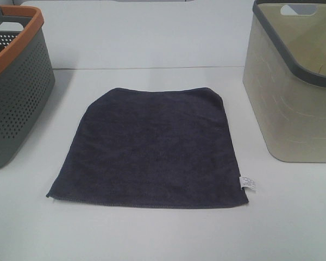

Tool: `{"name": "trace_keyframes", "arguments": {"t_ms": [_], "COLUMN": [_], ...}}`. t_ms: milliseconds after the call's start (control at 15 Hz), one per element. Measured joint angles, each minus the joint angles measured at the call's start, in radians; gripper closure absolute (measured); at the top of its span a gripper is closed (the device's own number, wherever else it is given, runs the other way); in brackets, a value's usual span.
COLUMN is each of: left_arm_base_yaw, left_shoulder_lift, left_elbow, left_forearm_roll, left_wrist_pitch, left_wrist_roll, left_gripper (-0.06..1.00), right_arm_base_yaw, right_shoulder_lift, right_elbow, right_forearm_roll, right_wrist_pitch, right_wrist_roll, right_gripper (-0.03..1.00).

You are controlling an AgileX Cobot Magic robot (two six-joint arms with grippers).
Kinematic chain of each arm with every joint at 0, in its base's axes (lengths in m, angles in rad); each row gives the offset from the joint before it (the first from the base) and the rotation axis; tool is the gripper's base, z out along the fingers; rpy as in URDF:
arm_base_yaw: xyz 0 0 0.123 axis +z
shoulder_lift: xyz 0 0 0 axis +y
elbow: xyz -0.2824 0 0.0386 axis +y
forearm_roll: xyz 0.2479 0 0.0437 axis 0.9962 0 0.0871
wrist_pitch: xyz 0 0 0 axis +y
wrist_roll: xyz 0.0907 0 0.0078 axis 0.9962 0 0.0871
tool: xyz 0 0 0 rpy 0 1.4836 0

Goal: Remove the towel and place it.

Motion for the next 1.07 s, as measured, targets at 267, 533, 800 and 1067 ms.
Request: {"name": "trace_keyframes", "arguments": {"t_ms": [267, 533, 800, 1067], "left_arm_base_yaw": [-0.013, -0.013, -0.013, -0.013], "left_shoulder_lift": [0.0, 0.0, 0.0, 0.0], "left_elbow": [0.001, 0.001, 0.001, 0.001], "left_forearm_roll": [0.001, 0.001, 0.001, 0.001], "left_wrist_pitch": [-0.001, -0.003, -0.003, -0.003], "left_wrist_roll": [-0.002, -0.004, -0.005, -0.005], "left_gripper": [0.19, 0.19, 0.19, 0.19], "right_arm_base_yaw": [0.0, 0.0, 0.0, 0.0], "right_shoulder_lift": [0.0, 0.0, 0.0, 0.0], "right_elbow": [0.0, 0.0, 0.0, 0.0], "right_forearm_roll": [0.0, 0.0, 0.0, 0.0], "right_wrist_pitch": [0.0, 0.0, 0.0, 0.0], "right_wrist_roll": [0.0, 0.001, 0.001, 0.001], "right_gripper": [0.21, 0.21, 0.21, 0.21]}}
